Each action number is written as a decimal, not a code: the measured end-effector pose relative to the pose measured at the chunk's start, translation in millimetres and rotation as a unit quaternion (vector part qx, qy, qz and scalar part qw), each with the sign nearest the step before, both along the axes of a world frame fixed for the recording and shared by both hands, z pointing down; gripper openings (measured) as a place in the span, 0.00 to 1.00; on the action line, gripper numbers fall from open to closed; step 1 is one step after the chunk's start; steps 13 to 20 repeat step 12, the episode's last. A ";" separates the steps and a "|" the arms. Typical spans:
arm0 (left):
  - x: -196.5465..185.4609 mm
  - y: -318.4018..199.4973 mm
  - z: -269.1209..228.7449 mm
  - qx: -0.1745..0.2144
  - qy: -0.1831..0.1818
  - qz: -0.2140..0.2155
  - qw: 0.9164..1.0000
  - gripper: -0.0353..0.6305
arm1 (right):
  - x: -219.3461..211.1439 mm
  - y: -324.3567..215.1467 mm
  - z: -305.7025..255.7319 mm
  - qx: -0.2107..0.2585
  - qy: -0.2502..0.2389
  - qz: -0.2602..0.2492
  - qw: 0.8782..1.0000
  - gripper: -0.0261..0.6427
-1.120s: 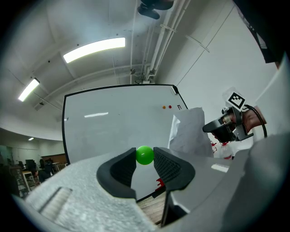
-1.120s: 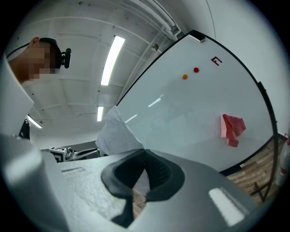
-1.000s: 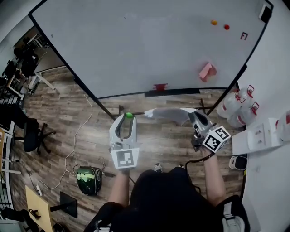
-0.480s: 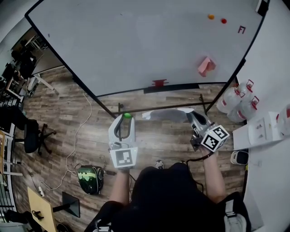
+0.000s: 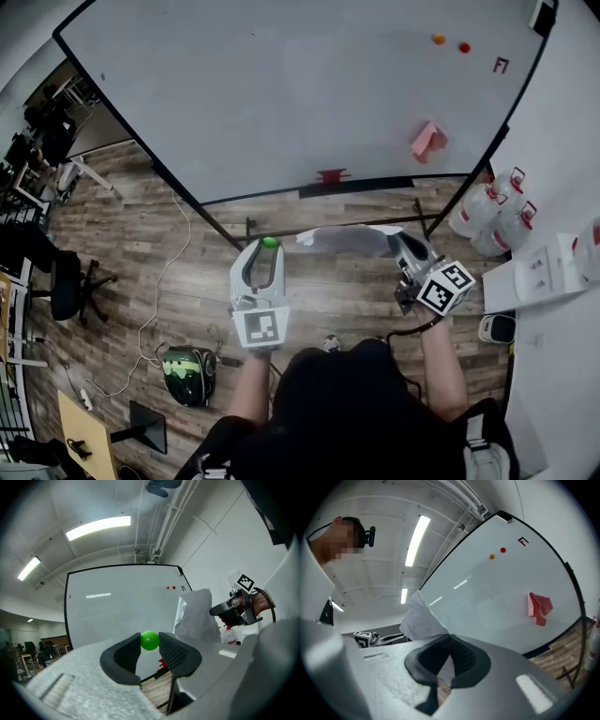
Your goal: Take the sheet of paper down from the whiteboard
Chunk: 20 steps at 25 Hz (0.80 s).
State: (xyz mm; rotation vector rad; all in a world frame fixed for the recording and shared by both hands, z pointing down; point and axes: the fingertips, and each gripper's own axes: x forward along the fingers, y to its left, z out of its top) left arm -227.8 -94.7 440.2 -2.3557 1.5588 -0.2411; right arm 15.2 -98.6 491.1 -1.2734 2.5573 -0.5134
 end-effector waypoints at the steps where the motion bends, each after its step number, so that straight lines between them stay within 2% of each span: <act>1: 0.6 -0.4 -0.1 0.000 0.000 0.001 1.000 0.25 | 0.1 -0.8 0.9 0.000 0.000 0.000 1.000 0.04; 20: 3.5 -2.0 2.2 0.002 -0.002 0.008 1.000 0.25 | -3.4 -5.7 2.6 -0.001 0.001 -0.001 1.000 0.04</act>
